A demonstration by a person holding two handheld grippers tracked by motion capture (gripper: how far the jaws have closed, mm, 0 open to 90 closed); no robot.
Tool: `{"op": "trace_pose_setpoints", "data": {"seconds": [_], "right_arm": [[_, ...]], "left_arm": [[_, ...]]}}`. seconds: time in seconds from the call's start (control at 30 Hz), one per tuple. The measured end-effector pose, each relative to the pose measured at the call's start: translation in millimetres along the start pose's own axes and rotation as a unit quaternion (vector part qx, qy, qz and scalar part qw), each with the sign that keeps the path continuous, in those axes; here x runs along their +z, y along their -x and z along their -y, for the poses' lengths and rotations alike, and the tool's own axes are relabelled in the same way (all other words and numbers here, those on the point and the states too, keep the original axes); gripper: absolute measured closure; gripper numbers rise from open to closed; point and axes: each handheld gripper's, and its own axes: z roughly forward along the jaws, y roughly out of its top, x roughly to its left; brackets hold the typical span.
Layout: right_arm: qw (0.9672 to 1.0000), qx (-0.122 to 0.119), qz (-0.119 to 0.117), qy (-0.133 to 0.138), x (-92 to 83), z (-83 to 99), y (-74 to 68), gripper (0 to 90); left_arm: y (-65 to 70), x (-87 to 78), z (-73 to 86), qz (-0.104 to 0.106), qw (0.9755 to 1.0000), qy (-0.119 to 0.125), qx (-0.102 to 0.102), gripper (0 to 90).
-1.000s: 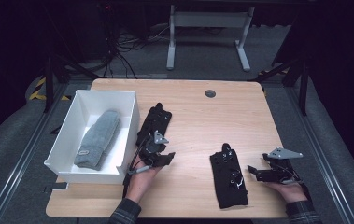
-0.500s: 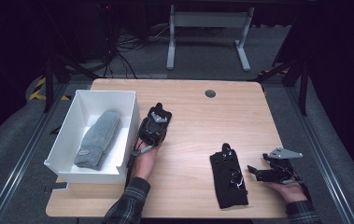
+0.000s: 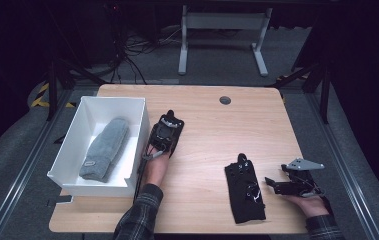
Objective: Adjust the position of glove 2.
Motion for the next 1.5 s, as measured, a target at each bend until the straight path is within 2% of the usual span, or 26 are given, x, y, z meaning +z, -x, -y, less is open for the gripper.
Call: {"op": "trace_pose_setpoints", "data": {"seconds": [0.2,0.33,0.43,0.53,0.7,0.73,0.77,0.8,0.93,0.97,1.0,1.03,1.1,1.27,1.33,1.4,1.5], "right_arm": [[1.0,0.0,0.0,0.0,0.0,0.0,0.0,14.5],[1.0,0.0,0.002,0.0,0.3,-0.1,-0.4,14.1],[1.0,0.0,0.002,-0.001,0.3,-0.2,-0.5,13.9],[1.0,0.0,0.003,-0.001,0.4,-0.2,-0.6,13.8],[1.0,0.0,0.003,-0.001,0.4,-0.3,-0.7,13.7],[1.0,0.0,0.003,-0.001,0.4,-0.3,-0.7,13.7],[1.0,0.0,0.003,-0.001,0.4,-0.3,-0.8,13.7],[1.0,0.0,0.003,-0.001,0.4,-0.3,-0.8,13.7],[1.0,0.0,0.003,-0.001,0.5,-0.3,-0.8,13.6],[1.0,0.0,0.003,-0.001,0.5,-0.3,-0.8,13.6],[1.0,0.0,0.003,-0.001,0.5,-0.3,-0.8,13.6],[1.0,0.0,0.003,-0.001,0.5,-0.3,-0.8,13.6],[1.0,0.0,0.003,-0.001,0.5,-0.3,-0.8,13.6],[1.0,0.0,0.003,-0.001,0.5,-0.4,-0.7,13.6],[1.0,0.0,0.003,-0.001,0.5,-0.3,-0.7,13.6],[1.0,0.0,0.003,-0.001,0.5,-0.3,-0.8,13.6],[1.0,0.0,0.002,-0.001,0.5,-0.4,-0.7,13.6]], "left_arm": [[7.9,-2.9,1.9,0.036,0.9993,-0.008,0.012,90.0],[17.0,-6.2,6.7,0.064,0.9976,-0.011,0.022,90.0],[23.6,-8.8,10.6,0.077,0.9966,-0.012,0.028,90.0],[33.2,-12.7,15.8,0.101,0.9941,-0.016,0.037,90.0],[46.6,-18.1,22.6,0.121,0.9909,-0.021,0.055,90.0],[46.6,-18.1,22.6,0.121,0.9909,-0.021,0.055,90.0],[51.0,-20.0,24.8,0.129,0.9895,-0.024,0.06,90.0],[51.0,-20.0,24.8,0.129,0.9895,-0.024,0.06,90.0],[58.7,-23.3,28.2,0.148,0.9859,-0.033,0.071,90.0],[62.2,-25.2,30.7,0.154,0.9843,-0.034,0.079,90.0],[62.2,-25.2,30.7,0.154,0.9843,-0.034,0.079,90.0],[64.7,-27.2,33.9,0.166,0.9821,-0.036,0.082,90.0],[67.7,-29.3,37.5,0.179,0.9797,-0.038,0.081,90.0],[77.2,-34.8,44.1,0.197,0.9743,-0.046,0.099,90.0],[79.2,-36.1,45.2,0.199,0.9736,-0.048,0.1,90.0],[84.9,-39.2,49.4,0.211,0.9703,-0.053,0.105,90.0],[91.5,-42.2,54.2,0.222,0.9672,-0.053,0.112,90.0]]}}
